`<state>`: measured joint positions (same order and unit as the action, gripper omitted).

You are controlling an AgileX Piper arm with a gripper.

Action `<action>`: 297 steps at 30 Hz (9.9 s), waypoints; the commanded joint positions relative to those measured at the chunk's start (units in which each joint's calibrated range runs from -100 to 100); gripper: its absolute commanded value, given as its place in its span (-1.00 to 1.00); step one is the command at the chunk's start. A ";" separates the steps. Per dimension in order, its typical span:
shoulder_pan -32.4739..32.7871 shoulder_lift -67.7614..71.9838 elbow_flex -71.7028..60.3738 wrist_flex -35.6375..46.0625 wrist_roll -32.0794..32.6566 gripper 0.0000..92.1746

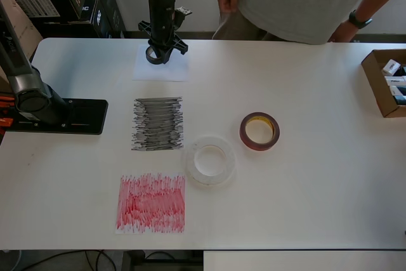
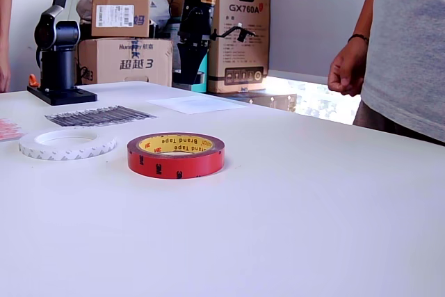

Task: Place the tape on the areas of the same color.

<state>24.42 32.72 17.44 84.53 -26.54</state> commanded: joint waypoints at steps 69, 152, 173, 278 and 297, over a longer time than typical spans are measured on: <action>-31.51 -23.08 23.68 -22.29 -24.95 -1.00; -32.07 -6.99 20.86 -25.77 -24.70 -1.00; -32.07 -7.37 20.86 -25.77 -24.70 -0.89; -31.51 17.98 -36.48 -4.73 -12.18 -0.26; -30.96 22.66 -36.57 -5.24 -12.09 -0.27</action>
<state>-6.39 53.99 -18.97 79.26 -38.37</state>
